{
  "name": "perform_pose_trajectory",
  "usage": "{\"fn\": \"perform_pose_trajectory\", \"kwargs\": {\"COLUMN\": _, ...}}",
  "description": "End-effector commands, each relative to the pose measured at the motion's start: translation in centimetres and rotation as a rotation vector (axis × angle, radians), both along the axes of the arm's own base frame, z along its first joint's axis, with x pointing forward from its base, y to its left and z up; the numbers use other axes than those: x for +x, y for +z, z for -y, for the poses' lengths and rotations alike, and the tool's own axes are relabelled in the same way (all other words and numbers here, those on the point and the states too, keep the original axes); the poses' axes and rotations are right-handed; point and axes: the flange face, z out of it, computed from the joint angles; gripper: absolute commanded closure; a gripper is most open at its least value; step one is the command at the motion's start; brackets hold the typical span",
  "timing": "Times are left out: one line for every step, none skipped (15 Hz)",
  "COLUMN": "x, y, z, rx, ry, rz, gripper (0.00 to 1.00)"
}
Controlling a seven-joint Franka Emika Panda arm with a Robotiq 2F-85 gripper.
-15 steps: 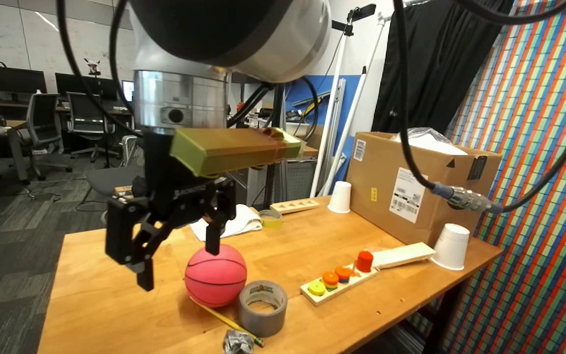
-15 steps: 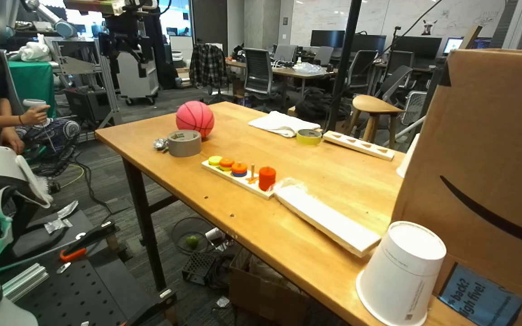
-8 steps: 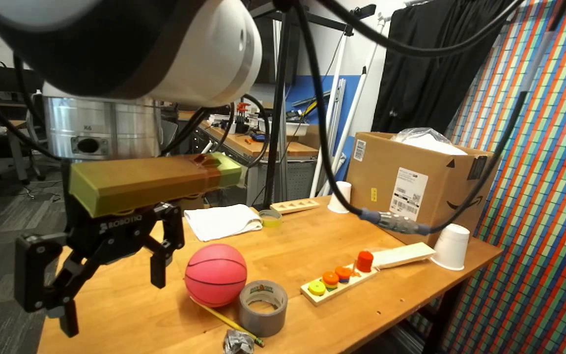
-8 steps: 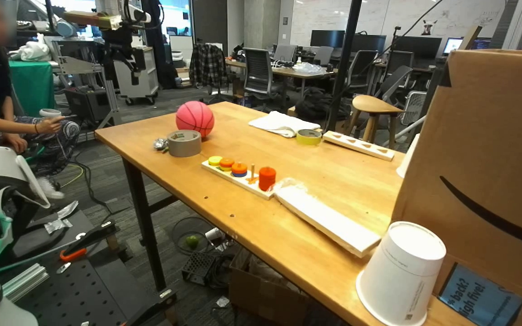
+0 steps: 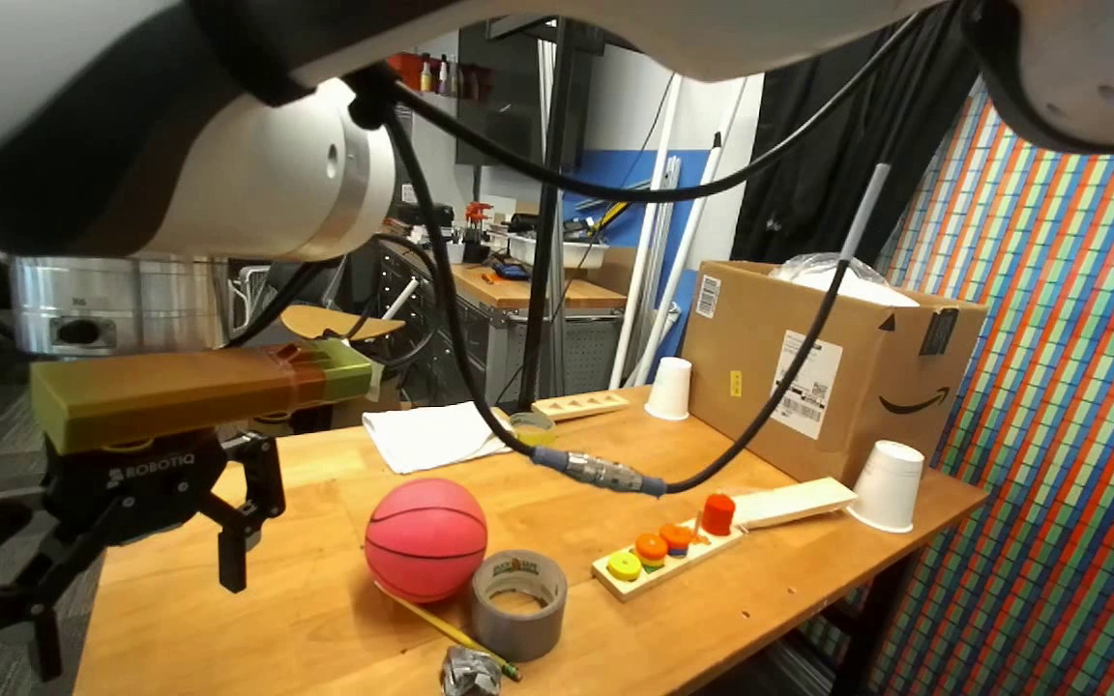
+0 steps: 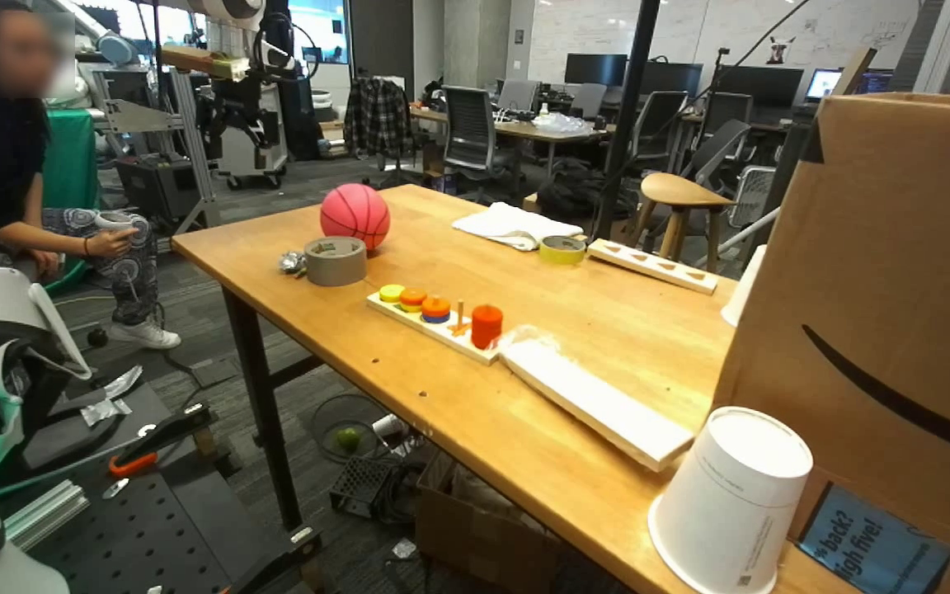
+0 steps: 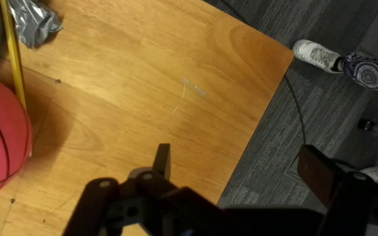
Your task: Push the ball towards the box
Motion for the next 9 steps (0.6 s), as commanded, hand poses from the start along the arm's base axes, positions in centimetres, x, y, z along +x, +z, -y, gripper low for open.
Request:
{"fn": "perform_pose_trajectory", "kwargs": {"x": 3.2, "y": -0.5, "z": -1.2, "rx": 0.014, "ry": -0.013, "rz": -0.028, "gripper": 0.0}}
{"fn": "perform_pose_trajectory", "kwargs": {"x": 3.9, "y": -0.5, "z": -1.1, "rx": 0.019, "ry": -0.019, "rz": -0.033, "gripper": 0.0}}
{"fn": "perform_pose_trajectory", "kwargs": {"x": 4.6, "y": -0.5, "z": -0.8, "rx": 0.021, "ry": -0.025, "rz": -0.039, "gripper": 0.0}}
{"fn": "perform_pose_trajectory", "kwargs": {"x": 5.2, "y": -0.8, "z": -0.6, "rx": 0.02, "ry": -0.03, "rz": -0.044, "gripper": 0.0}}
{"fn": "perform_pose_trajectory", "kwargs": {"x": 6.0, "y": -1.0, "z": -0.1, "rx": 0.014, "ry": -0.045, "rz": -0.049, "gripper": 0.0}}
{"fn": "perform_pose_trajectory", "kwargs": {"x": 6.7, "y": -1.3, "z": 0.5, "rx": 0.02, "ry": -0.063, "rz": -0.061, "gripper": 0.0}}
{"fn": "perform_pose_trajectory", "kwargs": {"x": 7.3, "y": -2.1, "z": 1.4, "rx": 0.024, "ry": -0.088, "rz": -0.075, "gripper": 0.0}}
{"fn": "perform_pose_trajectory", "kwargs": {"x": 7.9, "y": -2.6, "z": 2.1, "rx": 0.028, "ry": -0.109, "rz": -0.086, "gripper": 0.0}}
{"fn": "perform_pose_trajectory", "kwargs": {"x": 8.2, "y": -3.2, "z": 3.2, "rx": 0.031, "ry": -0.133, "rz": -0.106, "gripper": 0.0}}
